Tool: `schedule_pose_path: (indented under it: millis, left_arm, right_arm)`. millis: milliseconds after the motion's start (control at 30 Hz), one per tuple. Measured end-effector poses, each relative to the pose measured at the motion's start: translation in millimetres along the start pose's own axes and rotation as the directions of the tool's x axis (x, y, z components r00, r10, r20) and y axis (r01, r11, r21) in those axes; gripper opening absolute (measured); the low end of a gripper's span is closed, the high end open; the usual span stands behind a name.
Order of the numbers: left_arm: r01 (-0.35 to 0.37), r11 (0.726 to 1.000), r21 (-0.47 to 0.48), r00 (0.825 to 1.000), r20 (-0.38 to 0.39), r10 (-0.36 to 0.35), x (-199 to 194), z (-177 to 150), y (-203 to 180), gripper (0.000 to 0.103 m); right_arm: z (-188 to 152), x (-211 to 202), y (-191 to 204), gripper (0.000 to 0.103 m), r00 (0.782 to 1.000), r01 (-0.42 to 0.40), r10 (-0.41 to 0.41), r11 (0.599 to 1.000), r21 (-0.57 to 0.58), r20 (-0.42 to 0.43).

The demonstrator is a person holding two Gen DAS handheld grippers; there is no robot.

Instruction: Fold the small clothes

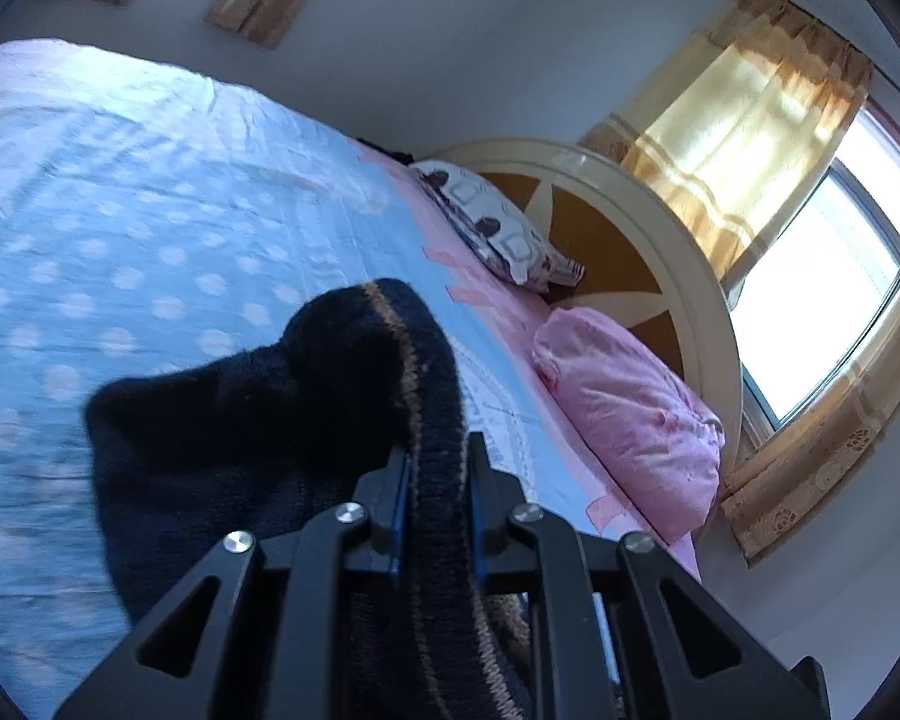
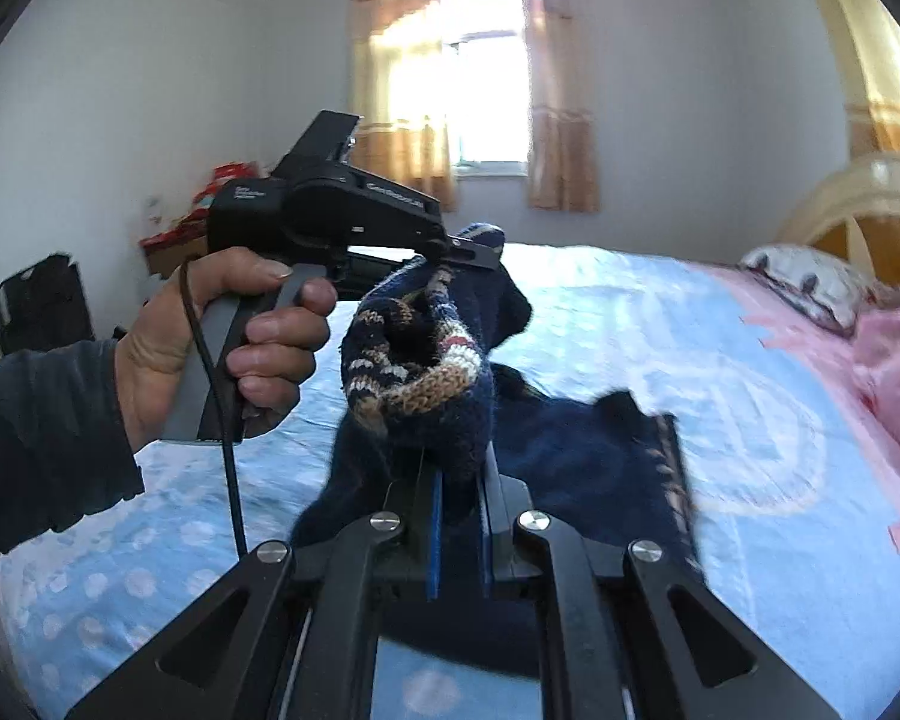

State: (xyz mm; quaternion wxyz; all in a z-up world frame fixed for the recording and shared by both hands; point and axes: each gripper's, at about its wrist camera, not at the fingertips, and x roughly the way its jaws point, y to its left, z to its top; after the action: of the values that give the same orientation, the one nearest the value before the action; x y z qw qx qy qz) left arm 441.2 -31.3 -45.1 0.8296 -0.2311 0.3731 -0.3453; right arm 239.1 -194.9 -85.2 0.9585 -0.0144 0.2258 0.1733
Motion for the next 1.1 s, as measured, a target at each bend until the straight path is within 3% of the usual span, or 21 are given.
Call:
schedule_pose_path:
  millis: [333,533,633,700,800,900,967,1033,1100]
  left_arm:
    - [-0.024,1.0,0.017,0.987,-0.158,0.026,97,-27,-21,0.011]
    - [-0.066,0.993,0.099,0.976,-0.202,0.085,122,-41,-38,0.012]
    - [-0.09,0.989,0.119,0.976,-0.186,0.111,115,-41,-46,0.027]
    - [-0.111,0.979,0.168,0.977,-0.162,0.139,102,-40,-57,0.048]
    - [-0.14,0.952,0.271,0.981,-0.09,0.17,70,-42,-75,0.069]
    - [-0.217,0.902,0.373,0.972,-0.007,0.237,35,-57,-84,0.076]
    - [-0.286,0.854,0.434,0.955,0.051,0.293,16,-71,-84,0.081]
    - [-0.364,0.797,0.481,0.927,0.109,0.358,-2,-92,-77,0.09]
    - [-0.412,0.766,0.494,0.906,0.135,0.4,-9,-111,-65,0.094]
  right_arm:
    - [-45,5,-77,0.008,0.99,0.026,0.011,0.965,0.26,-0.143]
    - [-67,6,-109,0.008,0.979,0.021,0.064,0.915,0.403,-0.196]
    - [-73,9,-118,0.009,0.972,-0.015,0.118,0.896,0.444,-0.204]
    - [-77,9,-123,0.009,0.97,-0.019,0.132,0.88,0.475,-0.206]
    - [-82,8,-134,0.015,0.966,-0.033,0.167,0.839,0.543,-0.2]
    - [-81,-4,-141,0.02,0.975,-0.017,0.139,0.821,0.57,-0.171]
    - [-76,-21,-143,0.046,0.986,0.04,0.054,0.837,0.545,-0.155]
    - [-69,-31,-145,0.046,0.991,0.061,0.011,0.839,0.54,-0.13]
    - [-56,-27,-145,0.046,0.991,0.065,0.005,0.858,0.509,-0.134]
